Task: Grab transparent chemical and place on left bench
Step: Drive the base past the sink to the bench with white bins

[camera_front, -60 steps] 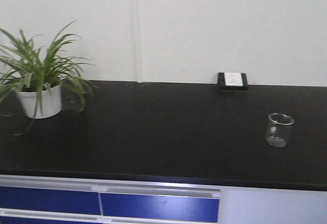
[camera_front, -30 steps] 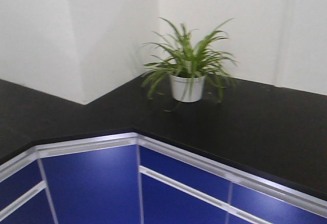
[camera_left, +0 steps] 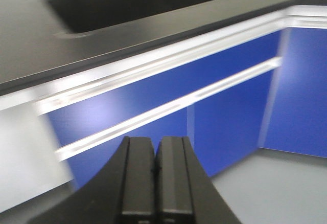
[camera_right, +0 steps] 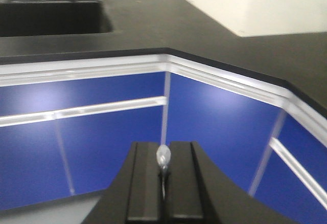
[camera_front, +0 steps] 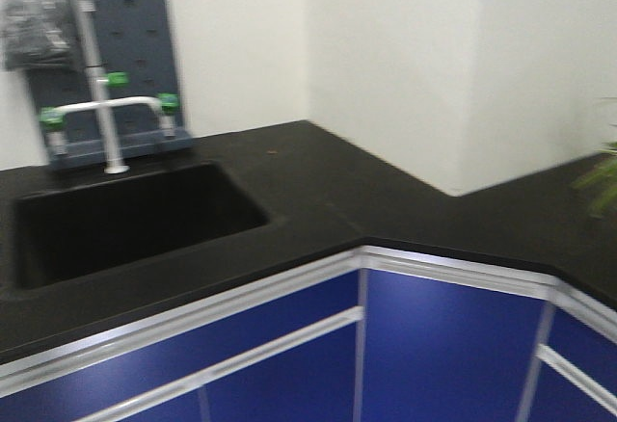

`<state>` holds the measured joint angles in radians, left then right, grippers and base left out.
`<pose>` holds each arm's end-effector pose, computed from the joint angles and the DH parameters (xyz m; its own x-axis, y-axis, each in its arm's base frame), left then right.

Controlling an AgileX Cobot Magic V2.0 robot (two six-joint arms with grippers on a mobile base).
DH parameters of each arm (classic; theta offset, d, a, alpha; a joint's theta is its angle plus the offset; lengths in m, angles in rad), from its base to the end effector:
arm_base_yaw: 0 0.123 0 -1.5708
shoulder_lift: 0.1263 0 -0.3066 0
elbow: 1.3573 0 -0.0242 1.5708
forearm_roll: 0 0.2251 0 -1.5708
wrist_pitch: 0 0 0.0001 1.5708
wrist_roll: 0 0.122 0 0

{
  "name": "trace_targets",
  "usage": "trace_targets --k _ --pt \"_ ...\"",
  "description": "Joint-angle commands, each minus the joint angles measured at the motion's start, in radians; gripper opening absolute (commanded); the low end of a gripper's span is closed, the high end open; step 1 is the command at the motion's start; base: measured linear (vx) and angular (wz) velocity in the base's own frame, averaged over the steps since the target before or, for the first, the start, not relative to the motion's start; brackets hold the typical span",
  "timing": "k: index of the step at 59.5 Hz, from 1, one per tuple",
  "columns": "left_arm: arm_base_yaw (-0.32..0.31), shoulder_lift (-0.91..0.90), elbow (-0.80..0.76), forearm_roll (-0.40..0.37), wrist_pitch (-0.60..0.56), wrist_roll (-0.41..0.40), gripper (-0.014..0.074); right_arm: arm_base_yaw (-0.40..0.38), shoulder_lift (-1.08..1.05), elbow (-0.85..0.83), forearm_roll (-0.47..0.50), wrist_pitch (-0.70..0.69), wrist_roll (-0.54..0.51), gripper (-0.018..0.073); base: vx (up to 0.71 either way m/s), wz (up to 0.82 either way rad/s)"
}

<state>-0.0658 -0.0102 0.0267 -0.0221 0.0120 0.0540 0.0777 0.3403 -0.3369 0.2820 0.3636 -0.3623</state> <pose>0.0400 -0.0027 0.2056 0.0606 0.0280 -0.9978 0.0641 0.9974 0.0319 0.0644 0.0172 0.2718 -0.2446 -0.1166 -0.9626 -0.1973 0.9780 -0.0683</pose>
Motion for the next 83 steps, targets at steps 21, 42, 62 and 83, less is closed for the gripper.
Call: trace_targets --k 21,42,62,83 --pt "-0.002 -0.019 0.016 -0.001 -0.078 -0.008 -0.0003 0.001 0.006 -0.032 0.003 -0.077 -0.001 -0.0001 0.06 0.79" --pt "-0.002 -0.019 0.016 -0.001 -0.078 -0.008 -0.0003 0.001 0.006 -0.032 0.003 -0.077 -0.001 -0.0001 0.16 0.79" --pt "-0.002 -0.019 0.016 -0.001 -0.078 -0.008 -0.0003 0.001 0.006 -0.032 0.003 -0.077 -0.003 -0.0001 0.22 0.55" --pt "-0.002 -0.019 0.016 -0.001 -0.078 -0.008 -0.0003 0.001 0.006 -0.032 0.003 -0.077 -0.003 0.0000 0.29 0.22"
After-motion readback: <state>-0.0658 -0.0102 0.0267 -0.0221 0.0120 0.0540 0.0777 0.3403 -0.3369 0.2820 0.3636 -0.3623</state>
